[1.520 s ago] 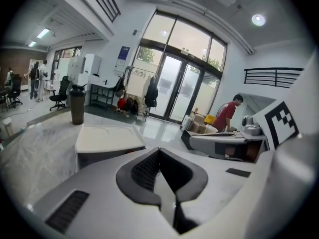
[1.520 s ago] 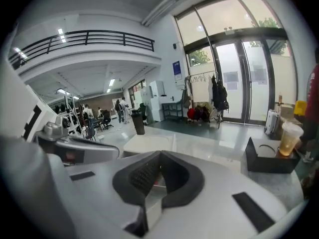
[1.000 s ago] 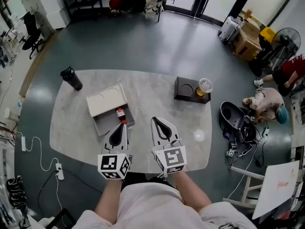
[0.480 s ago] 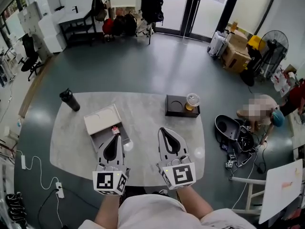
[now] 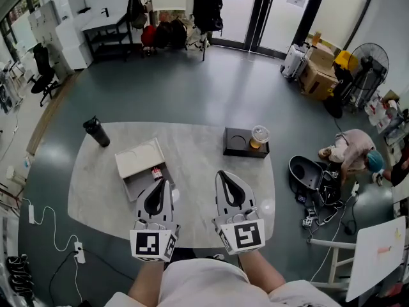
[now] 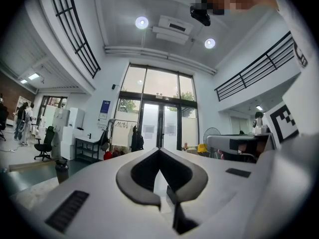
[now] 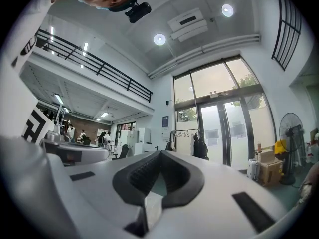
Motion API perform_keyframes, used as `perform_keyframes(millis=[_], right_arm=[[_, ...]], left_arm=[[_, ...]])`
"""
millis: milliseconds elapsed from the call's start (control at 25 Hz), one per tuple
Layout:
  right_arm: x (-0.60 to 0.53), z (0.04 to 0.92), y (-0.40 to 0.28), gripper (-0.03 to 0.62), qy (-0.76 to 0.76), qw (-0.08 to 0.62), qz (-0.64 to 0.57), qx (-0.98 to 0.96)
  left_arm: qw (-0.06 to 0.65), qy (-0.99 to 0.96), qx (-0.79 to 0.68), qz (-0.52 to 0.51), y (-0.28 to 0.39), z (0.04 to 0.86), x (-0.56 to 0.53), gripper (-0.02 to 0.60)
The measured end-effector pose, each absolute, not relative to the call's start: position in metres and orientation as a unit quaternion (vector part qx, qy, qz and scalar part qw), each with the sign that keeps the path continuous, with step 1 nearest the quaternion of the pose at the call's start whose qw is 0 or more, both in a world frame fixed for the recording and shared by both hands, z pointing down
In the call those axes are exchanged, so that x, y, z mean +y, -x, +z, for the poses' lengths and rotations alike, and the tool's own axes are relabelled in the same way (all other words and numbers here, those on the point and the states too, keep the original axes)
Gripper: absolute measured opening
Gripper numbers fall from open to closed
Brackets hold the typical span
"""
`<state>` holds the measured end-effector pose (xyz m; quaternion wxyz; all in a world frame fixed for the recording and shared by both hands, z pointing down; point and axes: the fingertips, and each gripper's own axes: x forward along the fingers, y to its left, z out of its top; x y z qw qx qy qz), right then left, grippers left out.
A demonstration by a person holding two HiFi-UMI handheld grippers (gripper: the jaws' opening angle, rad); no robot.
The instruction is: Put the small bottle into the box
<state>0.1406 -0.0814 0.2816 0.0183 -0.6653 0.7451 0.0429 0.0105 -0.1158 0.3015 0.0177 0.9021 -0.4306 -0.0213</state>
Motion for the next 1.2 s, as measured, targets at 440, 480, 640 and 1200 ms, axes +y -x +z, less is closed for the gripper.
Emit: perform_keyframes(millis=[440, 480, 640, 1200], right_arm=[[-0.070, 0.272, -0.136, 0.025, 0.665, 0.020, 0.049, 0.745], [-0.069, 0.271, -0.136, 0.025, 0.665, 0.021, 0.051, 0.745], [-0.066, 0.266, -0.135, 0.025, 0.664, 0.023, 0.057, 0.745], [-0.055, 0.269, -0.142, 0.025, 0.671, 0.031, 0.048, 0.739]], left_arm=[[-0.007, -0.900, -0.435, -0.027, -0.006, 0.289, -0.106, 0.021], [-0.008, -0.900, -0.435, -0.025, -0.006, 0.289, -0.105, 0.021], [-0.013, -0.902, -0.432, -0.023, -0.009, 0.287, -0.102, 0.021], [-0.004, -0.907, -0.420, -0.023, -0.019, 0.290, -0.091, 0.021]])
